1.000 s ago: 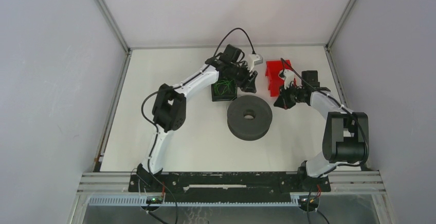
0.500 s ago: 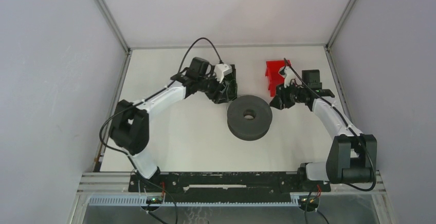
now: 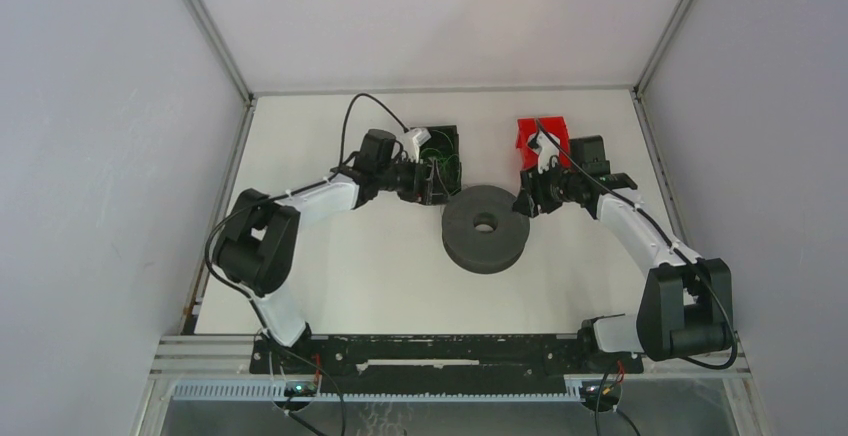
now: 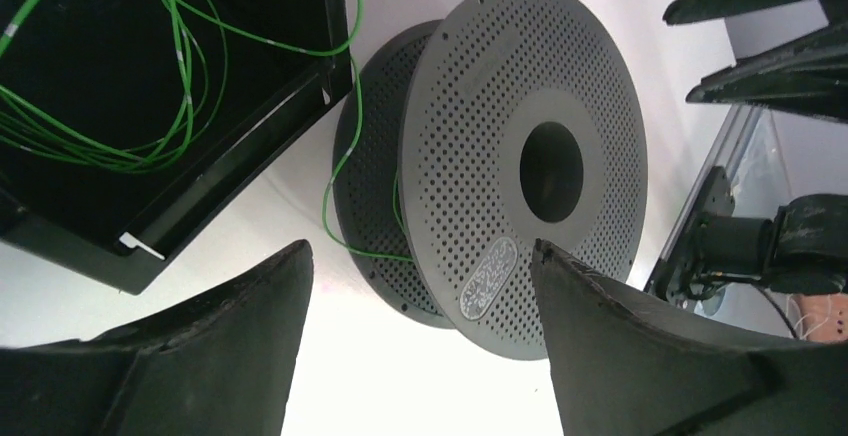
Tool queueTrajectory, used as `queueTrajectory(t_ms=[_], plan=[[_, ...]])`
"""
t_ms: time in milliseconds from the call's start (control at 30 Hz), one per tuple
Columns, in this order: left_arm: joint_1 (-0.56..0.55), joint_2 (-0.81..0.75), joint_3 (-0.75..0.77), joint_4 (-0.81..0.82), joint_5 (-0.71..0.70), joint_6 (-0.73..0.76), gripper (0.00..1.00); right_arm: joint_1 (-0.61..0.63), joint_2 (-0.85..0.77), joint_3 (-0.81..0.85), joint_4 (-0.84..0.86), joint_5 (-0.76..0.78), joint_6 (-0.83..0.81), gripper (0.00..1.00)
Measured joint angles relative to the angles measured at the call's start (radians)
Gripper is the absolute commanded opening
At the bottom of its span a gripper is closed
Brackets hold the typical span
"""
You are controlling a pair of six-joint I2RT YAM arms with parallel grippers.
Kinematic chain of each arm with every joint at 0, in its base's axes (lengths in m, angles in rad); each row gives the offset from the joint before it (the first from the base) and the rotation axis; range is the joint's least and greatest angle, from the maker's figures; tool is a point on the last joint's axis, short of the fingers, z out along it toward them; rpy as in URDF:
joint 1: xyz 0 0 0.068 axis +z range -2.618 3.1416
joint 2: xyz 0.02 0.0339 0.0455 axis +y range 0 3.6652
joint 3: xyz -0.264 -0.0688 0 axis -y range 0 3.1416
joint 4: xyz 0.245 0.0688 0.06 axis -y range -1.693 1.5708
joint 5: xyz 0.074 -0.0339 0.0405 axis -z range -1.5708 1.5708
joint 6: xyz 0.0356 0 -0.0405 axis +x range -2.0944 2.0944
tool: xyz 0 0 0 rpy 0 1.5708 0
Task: Wrap the cables
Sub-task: Wrap the cable around the cable reel.
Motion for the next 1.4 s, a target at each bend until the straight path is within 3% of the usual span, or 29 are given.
queueTrajectory(t_ms=[267, 600, 1400], plan=[[0.008, 0.018, -0.039, 0.101, -0.065, -0.045, 0.59, -0.003, 0.0, 0.0, 0.0, 0.002, 0.007, 0.57], [0.023, 0.086, -0.06, 0.117, -0.147, -0.007, 0.5, -0.005, 0.021, 0.0, 0.007, 0.002, 0.012, 0.56], [-0.036, 0.212, 0.002, 0.155, -0.129, -0.039, 0.28, -0.025, 0.049, 0.0, 0.007, -0.019, 0.014, 0.52]])
